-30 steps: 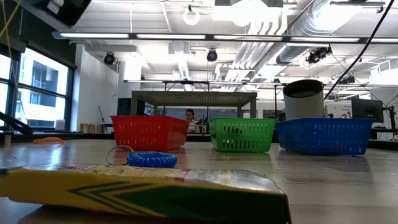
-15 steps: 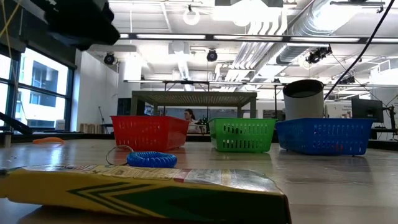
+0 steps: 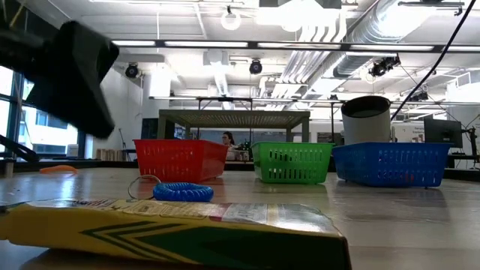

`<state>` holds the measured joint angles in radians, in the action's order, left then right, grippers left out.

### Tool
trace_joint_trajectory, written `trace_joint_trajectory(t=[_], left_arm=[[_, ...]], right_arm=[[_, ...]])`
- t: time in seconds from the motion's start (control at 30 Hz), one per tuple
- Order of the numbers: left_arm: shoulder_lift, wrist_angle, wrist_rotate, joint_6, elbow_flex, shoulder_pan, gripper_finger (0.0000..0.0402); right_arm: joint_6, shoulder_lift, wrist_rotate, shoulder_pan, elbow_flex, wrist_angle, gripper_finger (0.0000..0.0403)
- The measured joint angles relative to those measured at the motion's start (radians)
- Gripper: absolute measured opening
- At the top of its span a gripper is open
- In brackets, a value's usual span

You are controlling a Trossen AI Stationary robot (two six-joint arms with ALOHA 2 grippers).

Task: Pick & Place Office Desk Supplies
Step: Put the yellow crayon box into the green bin

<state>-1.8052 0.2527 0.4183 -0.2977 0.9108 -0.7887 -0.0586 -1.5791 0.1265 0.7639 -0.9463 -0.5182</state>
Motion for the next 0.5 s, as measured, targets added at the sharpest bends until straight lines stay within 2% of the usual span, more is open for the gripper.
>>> trace_joint_trajectory(t=[0.23,0.5], left_arm=[[-0.052,0.006,0.005,-0.052,0.000,0.002,0.0363],[-0.116,0.083,-0.004,-0.069,0.000,0.022,0.0363]], right_arm=[[0.010,0.000,0.001,0.000,0.000,0.007,0.0145],[0.033,0.000,0.001,-0.009,0.000,0.016,0.0145]])
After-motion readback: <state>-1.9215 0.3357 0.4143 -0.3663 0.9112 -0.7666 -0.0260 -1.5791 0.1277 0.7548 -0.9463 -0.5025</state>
